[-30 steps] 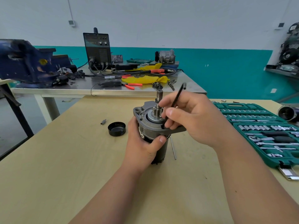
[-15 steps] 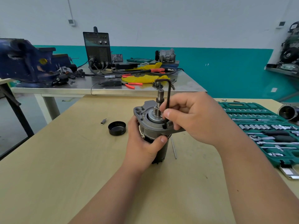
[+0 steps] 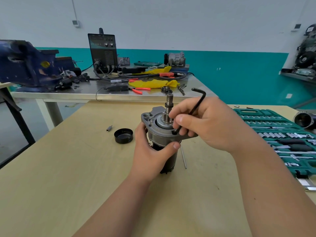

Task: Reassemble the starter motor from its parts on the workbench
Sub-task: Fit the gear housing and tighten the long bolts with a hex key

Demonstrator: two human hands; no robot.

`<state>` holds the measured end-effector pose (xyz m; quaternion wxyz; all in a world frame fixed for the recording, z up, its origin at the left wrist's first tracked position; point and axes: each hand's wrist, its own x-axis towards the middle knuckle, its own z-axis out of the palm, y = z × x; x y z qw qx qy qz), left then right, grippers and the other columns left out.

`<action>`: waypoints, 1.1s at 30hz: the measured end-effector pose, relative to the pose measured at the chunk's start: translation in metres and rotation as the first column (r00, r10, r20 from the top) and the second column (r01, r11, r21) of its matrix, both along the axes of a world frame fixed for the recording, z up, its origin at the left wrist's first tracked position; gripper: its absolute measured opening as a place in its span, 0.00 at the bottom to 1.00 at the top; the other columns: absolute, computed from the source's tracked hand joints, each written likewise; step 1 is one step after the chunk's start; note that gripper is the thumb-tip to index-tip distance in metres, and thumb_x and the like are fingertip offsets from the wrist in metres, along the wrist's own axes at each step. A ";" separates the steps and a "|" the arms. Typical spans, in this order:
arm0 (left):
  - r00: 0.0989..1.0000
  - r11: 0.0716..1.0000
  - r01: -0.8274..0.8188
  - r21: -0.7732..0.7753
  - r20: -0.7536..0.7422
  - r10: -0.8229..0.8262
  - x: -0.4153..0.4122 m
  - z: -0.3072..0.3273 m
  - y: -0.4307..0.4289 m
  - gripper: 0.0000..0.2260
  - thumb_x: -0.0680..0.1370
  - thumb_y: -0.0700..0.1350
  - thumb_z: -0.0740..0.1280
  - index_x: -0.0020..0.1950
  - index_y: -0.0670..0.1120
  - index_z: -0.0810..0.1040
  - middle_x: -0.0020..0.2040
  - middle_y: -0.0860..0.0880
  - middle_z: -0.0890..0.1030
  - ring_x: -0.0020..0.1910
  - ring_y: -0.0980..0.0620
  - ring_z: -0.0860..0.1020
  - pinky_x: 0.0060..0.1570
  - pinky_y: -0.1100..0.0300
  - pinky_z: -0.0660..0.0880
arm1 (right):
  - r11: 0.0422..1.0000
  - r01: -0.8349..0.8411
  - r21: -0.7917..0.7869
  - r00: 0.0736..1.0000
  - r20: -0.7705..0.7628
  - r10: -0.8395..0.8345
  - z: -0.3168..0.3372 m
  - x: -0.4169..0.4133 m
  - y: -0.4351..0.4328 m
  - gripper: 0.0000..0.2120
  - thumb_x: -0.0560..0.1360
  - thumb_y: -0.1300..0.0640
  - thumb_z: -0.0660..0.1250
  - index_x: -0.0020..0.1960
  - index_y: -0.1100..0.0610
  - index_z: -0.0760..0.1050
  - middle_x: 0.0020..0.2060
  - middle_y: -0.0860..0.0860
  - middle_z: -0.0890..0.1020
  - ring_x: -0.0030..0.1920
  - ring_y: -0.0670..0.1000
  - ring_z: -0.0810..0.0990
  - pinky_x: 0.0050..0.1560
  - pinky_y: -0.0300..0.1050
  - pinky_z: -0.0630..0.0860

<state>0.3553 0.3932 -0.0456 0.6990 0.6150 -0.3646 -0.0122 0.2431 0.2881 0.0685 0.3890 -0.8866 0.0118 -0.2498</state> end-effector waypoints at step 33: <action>0.997 0.997 -0.061 0.040 -0.035 0.063 0.001 0.001 0.000 0.37 0.60 0.61 0.72 0.66 0.60 0.64 0.68 0.52 0.71 0.67 0.60 0.70 0.67 0.56 0.70 | 1.000 0.024 0.017 0.997 0.073 -0.026 -0.006 0.005 -0.007 0.11 0.78 0.61 0.66 0.43 0.46 0.78 0.38 0.42 0.84 0.37 0.43 0.84 0.37 0.35 0.79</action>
